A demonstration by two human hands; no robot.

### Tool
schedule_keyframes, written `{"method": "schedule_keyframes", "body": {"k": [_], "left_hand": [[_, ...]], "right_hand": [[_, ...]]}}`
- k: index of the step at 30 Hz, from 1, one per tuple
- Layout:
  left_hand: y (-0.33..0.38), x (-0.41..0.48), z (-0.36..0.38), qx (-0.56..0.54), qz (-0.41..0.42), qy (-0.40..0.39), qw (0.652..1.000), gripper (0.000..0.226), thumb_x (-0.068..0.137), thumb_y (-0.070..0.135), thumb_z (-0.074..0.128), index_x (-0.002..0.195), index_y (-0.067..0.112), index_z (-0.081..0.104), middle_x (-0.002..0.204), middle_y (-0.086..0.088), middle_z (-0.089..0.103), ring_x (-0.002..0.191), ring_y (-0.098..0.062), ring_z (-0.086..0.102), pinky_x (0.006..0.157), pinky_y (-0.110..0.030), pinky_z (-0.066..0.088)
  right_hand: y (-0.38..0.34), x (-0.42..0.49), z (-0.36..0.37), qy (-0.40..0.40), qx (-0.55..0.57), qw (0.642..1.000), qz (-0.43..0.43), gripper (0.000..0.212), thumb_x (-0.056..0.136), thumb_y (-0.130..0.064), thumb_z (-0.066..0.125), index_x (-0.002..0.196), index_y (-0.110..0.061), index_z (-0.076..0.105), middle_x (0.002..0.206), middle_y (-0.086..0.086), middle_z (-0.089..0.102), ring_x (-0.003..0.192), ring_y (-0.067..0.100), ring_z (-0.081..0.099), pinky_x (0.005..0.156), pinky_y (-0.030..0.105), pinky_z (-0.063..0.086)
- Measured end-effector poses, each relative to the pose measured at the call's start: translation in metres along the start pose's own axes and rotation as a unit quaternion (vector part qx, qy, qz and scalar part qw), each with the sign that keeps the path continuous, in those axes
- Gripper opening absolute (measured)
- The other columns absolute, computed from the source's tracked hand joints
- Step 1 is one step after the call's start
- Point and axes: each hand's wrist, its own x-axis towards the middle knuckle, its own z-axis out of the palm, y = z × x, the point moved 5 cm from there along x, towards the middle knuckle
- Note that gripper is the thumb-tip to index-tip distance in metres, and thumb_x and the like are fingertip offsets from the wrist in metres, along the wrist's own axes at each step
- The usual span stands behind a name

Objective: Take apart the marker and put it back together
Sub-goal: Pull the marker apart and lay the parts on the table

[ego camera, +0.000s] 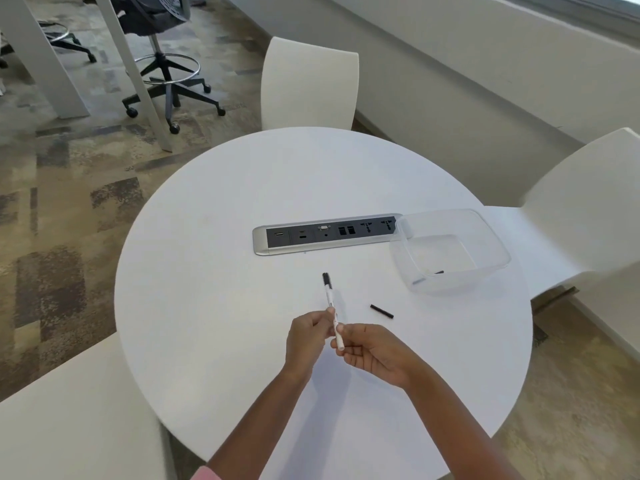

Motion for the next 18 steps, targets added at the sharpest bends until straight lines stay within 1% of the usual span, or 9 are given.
{"method": "schedule_keyframes", "body": {"k": [1,3,5,7,9,12,15,16,18], "left_hand": [[0.0,0.001,-0.001,0.04,0.021,0.011,0.999,0.029,0.092,0.029,0.05,0.073,0.014,0.066,0.07,0.001,0.067,0.075,-0.017,0.061,0.076,-0.03,0.043],[-0.003,0.003,-0.004,0.142,0.062,0.037,0.987,0.027,0.094,0.029,0.045,0.095,0.014,0.067,0.094,-0.003,0.072,0.092,-0.018,0.062,0.079,-0.024,0.041],[-0.007,0.006,-0.008,0.236,0.114,0.06,0.963,0.03,0.095,0.028,0.044,0.114,0.012,0.062,0.117,-0.005,0.066,0.109,-0.019,0.058,0.086,-0.022,0.04],[-0.014,0.01,-0.009,0.293,0.145,0.057,0.943,0.036,0.095,0.028,0.043,0.127,0.012,0.051,0.135,-0.004,0.054,0.128,-0.02,0.045,0.1,-0.027,0.036],[-0.024,0.017,-0.009,0.355,0.145,0.038,0.923,0.045,0.096,0.029,0.039,0.138,0.013,0.036,0.149,-0.005,0.034,0.141,-0.019,0.021,0.111,-0.03,0.024],[-0.038,0.03,-0.007,0.46,0.134,0.02,0.877,0.053,0.098,0.033,0.031,0.145,0.014,0.015,0.157,-0.006,0.008,0.145,-0.021,-0.001,0.116,-0.034,0.005],[-0.045,0.04,-0.006,0.513,0.125,0.034,0.849,0.057,0.098,0.036,0.026,0.146,0.014,0.006,0.158,-0.008,-0.002,0.144,-0.023,-0.005,0.116,-0.037,0.002],[-0.047,0.044,-0.005,0.527,0.127,0.042,0.839,0.057,0.098,0.038,0.025,0.146,0.014,0.004,0.157,-0.009,-0.004,0.144,-0.024,-0.005,0.116,-0.038,0.001],[-0.05,0.052,-0.005,0.555,0.133,0.057,0.819,0.058,0.098,0.04,0.021,0.146,0.015,0.002,0.157,-0.01,-0.005,0.144,-0.026,-0.005,0.116,-0.039,0.0]], "right_hand": [[0.0,0.001,0.0,0.006,0.01,1.0,-0.01,0.017,0.088,-0.016,0.057,0.09,-0.005,0.07,0.07,0.002,0.072,0.063,0.009,0.065,0.059,0.016,0.054],[-0.003,0.002,-0.003,0.037,0.02,0.998,-0.036,0.016,0.088,-0.012,0.056,0.085,-0.006,0.07,0.072,0.004,0.074,0.066,0.011,0.069,0.061,0.017,0.055],[-0.006,0.006,-0.007,0.083,0.011,0.994,-0.074,0.013,0.088,-0.011,0.056,0.083,-0.005,0.066,0.076,0.006,0.074,0.07,0.013,0.07,0.063,0.017,0.056],[-0.009,0.01,-0.013,0.141,0.005,0.984,-0.112,0.006,0.087,-0.007,0.057,0.087,-0.002,0.061,0.082,0.01,0.071,0.071,0.014,0.067,0.065,0.016,0.057],[-0.013,0.014,-0.02,0.206,-0.003,0.968,-0.144,0.008,0.084,0.0,0.057,0.092,0.0,0.057,0.084,0.012,0.068,0.068,0.015,0.063,0.064,0.015,0.056],[-0.018,0.018,-0.027,0.285,-0.11,0.935,-0.181,0.01,0.083,0.001,0.057,0.092,-0.003,0.059,0.083,0.013,0.067,0.066,0.017,0.061,0.067,0.02,0.054],[-0.021,0.023,-0.028,0.315,-0.218,0.903,-0.192,0.01,0.082,-0.003,0.057,0.085,-0.012,0.059,0.085,0.013,0.068,0.071,0.019,0.062,0.071,0.027,0.052],[-0.021,0.026,-0.028,0.316,-0.238,0.897,-0.197,0.01,0.082,-0.004,0.057,0.084,-0.014,0.059,0.088,0.013,0.069,0.074,0.019,0.062,0.07,0.027,0.051],[-0.023,0.031,-0.027,0.313,-0.278,0.884,-0.209,0.01,0.083,-0.008,0.057,0.085,-0.017,0.058,0.092,0.012,0.069,0.077,0.017,0.061,0.064,0.018,0.049]]}}
